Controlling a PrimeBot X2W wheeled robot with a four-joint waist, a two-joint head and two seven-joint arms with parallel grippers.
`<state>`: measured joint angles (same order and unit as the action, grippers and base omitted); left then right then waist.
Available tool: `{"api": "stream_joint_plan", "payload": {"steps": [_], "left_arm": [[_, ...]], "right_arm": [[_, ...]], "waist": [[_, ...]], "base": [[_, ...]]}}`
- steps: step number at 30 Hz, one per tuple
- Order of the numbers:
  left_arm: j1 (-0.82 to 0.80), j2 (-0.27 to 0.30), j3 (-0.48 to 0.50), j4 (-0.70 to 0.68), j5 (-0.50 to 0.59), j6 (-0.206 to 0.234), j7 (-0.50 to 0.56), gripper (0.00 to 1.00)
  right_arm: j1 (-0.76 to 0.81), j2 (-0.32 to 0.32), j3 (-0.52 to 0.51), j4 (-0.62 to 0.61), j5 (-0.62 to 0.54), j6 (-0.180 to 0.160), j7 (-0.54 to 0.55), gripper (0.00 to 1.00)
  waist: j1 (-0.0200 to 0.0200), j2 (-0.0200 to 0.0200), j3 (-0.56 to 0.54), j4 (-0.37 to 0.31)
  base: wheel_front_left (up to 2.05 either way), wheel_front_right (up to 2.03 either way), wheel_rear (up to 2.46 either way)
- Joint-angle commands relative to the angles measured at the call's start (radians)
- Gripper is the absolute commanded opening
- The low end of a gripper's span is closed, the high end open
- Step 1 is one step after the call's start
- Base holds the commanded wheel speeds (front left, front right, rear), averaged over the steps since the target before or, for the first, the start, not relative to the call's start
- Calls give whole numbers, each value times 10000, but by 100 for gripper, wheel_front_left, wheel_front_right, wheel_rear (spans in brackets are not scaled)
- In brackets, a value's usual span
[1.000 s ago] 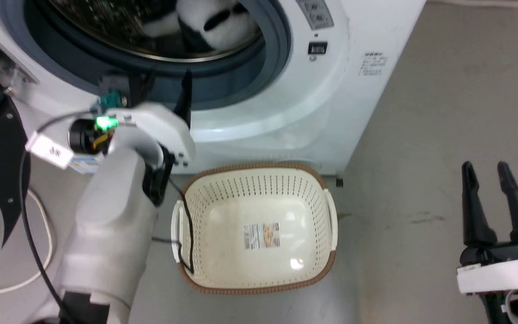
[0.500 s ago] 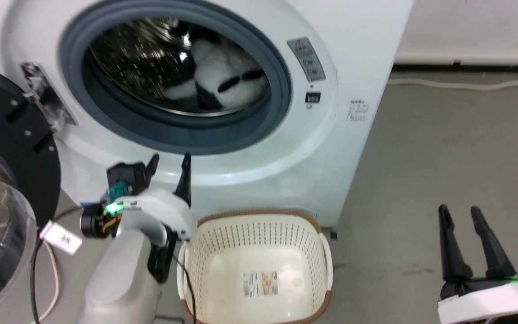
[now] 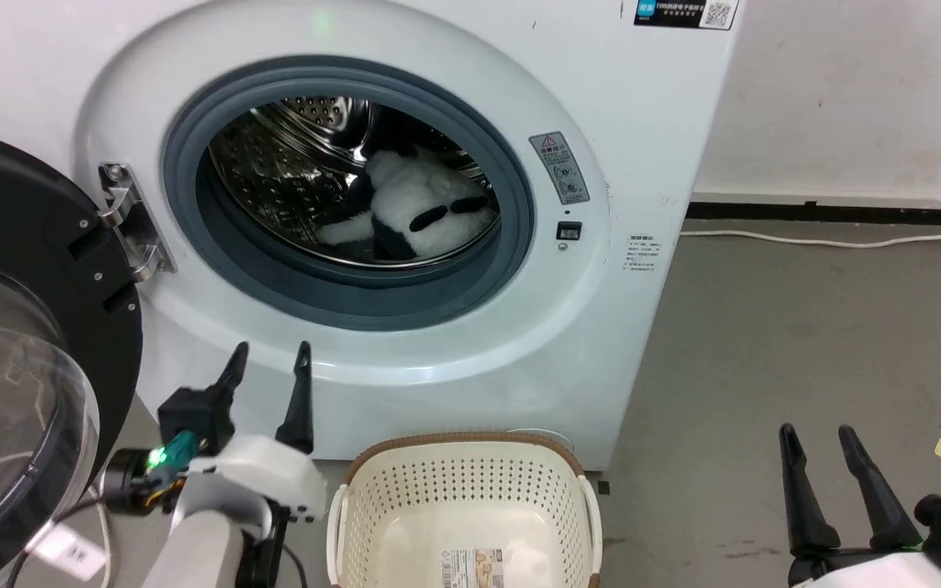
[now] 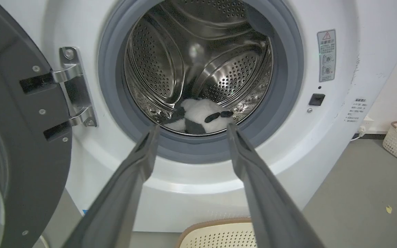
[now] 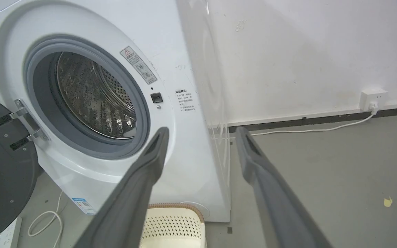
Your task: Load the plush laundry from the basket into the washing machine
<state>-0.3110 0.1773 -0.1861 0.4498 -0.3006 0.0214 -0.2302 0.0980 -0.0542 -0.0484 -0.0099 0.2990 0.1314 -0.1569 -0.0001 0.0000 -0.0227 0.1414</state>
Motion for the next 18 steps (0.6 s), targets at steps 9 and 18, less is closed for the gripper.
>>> {"api": "stream_joint_plan", "payload": {"steps": [9,18], "left_arm": [[1807,241,93,-1786,179,588,-160,100],[2735,355,0,-2602,186,824,58,100]], "right_arm": [[248,38,-24,387,-769,-7,-144,100],[440,39,-122,565,-1315,-7,4,100]], "waist": [[1,0,-177,-170],[1,0,-212,-161]], "base": [[0,0,0],[0,0,0]]}}
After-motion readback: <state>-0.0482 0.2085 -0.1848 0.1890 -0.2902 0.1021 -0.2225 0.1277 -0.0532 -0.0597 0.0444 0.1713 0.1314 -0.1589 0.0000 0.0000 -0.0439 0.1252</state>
